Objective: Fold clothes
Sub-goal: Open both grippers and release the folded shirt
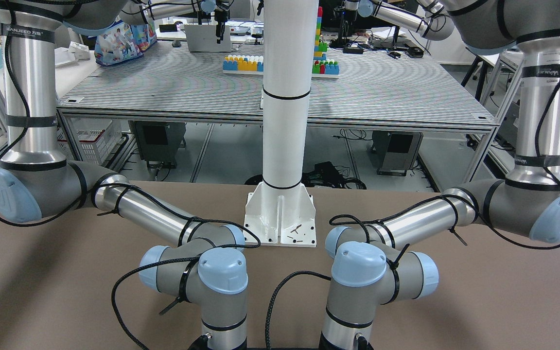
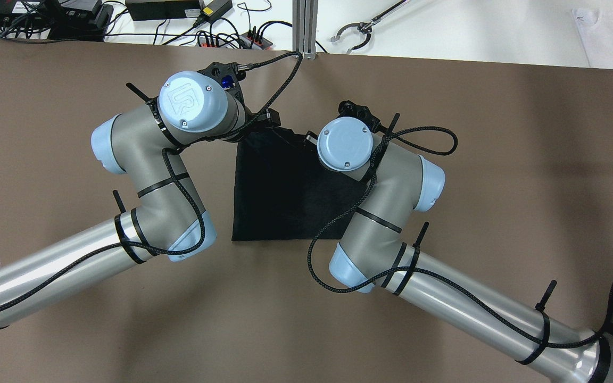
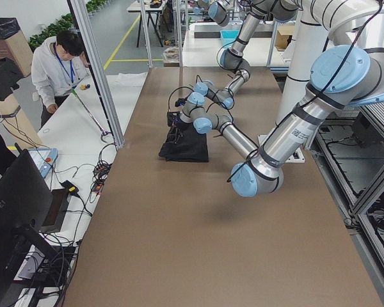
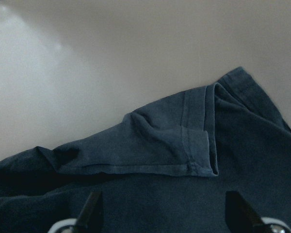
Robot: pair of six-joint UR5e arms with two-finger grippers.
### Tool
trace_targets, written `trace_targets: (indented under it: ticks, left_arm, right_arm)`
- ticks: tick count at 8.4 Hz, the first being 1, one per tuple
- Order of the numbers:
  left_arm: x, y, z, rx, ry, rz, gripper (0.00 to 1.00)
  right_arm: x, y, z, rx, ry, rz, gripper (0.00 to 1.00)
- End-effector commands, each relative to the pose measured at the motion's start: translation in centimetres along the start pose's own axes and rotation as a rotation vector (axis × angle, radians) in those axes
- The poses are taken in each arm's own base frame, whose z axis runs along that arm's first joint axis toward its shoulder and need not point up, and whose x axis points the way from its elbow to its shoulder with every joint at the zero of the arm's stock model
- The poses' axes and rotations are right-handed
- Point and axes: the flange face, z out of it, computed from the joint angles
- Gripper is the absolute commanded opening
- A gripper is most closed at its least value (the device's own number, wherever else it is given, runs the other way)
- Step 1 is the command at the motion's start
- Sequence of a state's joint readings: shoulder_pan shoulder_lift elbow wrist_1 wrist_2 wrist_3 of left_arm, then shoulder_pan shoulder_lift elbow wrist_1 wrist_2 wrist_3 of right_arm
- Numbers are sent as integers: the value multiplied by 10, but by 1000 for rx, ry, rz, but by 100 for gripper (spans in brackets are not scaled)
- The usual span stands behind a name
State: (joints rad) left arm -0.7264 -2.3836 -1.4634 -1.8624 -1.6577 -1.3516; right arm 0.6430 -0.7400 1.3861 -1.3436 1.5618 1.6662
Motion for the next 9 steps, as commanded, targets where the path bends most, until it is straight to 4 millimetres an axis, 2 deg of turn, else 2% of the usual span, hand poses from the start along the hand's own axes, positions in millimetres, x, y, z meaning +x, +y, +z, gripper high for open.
trace_targets:
  ticks: [1,2,3,4,5,6,7,8,9]
  left_arm:
    - [-18,-12,-13,-26,22,16,100]
    - [-65,-36,-26,-51,18,69,100]
    - [-130,-54,-35,-64,-10,149,100]
    - [-195,-71,-43,-47,-67,215,100]
    - [-250,-91,-48,-34,-128,280,100]
    - [-299,-114,-56,-24,-186,355,100]
    - [-342,-137,-68,-17,-239,417,100]
    - [-387,-158,-84,-20,-297,483,100]
    - [-436,-178,-106,-30,-357,559,100]
  right_arm:
    - [0,-29,-7,26,4,-199,94]
    - [9,-59,-7,17,30,-308,94]
    - [46,-76,14,-1,104,-431,94]
    - [86,-108,19,18,146,-479,94]
    - [134,-138,15,22,177,-570,94]
    - [195,-160,15,24,235,-704,94]
    - [245,-206,-2,41,285,-781,94]
    - [300,-253,-27,54,340,-846,94]
    - [358,-284,-54,54,401,-935,94]
